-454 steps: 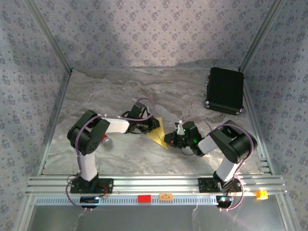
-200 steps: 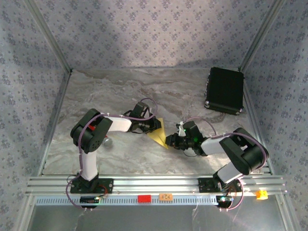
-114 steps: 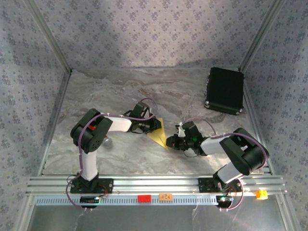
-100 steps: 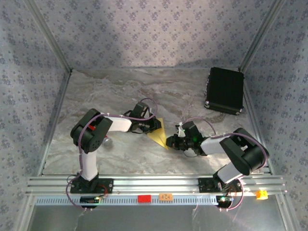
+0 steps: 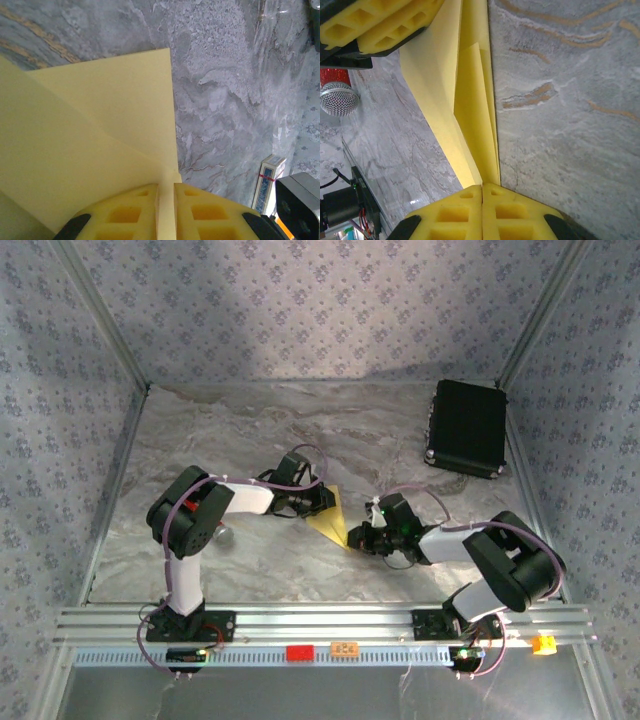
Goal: Fold a paper plane with a square sheet of paper (pick it up from the middle)
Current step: Fourth fold the wing at the center of the table.
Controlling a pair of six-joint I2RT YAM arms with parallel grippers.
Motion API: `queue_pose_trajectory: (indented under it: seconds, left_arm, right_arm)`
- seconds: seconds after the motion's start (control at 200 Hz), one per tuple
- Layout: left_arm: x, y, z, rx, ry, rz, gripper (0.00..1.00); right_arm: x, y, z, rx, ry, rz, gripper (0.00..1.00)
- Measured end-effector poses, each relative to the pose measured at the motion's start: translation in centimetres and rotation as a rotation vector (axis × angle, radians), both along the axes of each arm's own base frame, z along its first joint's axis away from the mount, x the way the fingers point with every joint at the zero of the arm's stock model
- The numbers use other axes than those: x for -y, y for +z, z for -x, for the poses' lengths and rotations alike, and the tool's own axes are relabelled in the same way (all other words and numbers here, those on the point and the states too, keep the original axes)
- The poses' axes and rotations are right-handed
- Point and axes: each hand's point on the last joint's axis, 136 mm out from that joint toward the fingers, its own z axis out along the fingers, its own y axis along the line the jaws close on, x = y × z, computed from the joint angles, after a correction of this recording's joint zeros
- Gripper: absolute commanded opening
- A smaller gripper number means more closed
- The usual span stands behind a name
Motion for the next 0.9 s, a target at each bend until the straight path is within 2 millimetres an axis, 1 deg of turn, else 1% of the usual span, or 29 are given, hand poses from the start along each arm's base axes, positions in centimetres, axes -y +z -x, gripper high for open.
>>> queue_pose_trajectory:
  seconds: [0.11, 0.28, 0.325, 0.41, 0.585, 0.71, 0.849, 0.899]
  left_arm:
    - [0.0, 0.0, 0.0, -0.001, 0.000, 0.000, 0.15]
    - [0.0, 0.0, 0.0, 0.000, 0.000, 0.000, 0.15]
    - [0.0, 0.0, 0.0, 0.000, 0.000, 0.000, 0.15]
    - [0.0, 0.0, 0.0, 0.000, 0.000, 0.000, 0.15]
    - [0.0, 0.0, 0.0, 0.000, 0.000, 0.000, 0.15]
    - [0.0, 0.0, 0.0, 0.000, 0.000, 0.000, 0.15]
    - [0.0, 0.0, 0.0, -0.001, 0.000, 0.000, 0.15]
    - [0.0, 0.0, 0.0, -0.001, 0.000, 0.000, 0.15]
  right_arm:
    - [0.0, 0.0, 0.0, 0.003, 0.000, -0.002, 0.07]
    - [0.0, 0.1, 0.0, 0.002, -0.003, -0.009, 0.16]
    - [0.0, 0.3, 0.1, 0.004, -0.002, -0.011, 0.16]
    - [0.2, 0.3, 0.4, -0.002, -0.003, -0.007, 0.16]
    - [0.6, 0.1, 0.9, -0.011, -0.001, 0.004, 0.10]
    - [0.7, -0.1, 0.9, -0.014, -0.001, 0.008, 0.09]
    - [0.6, 0.2, 0.9, -0.014, -0.003, 0.002, 0.18]
    - [0.7, 0.3, 1.0, -0.013, -0.002, 0.004, 0.19]
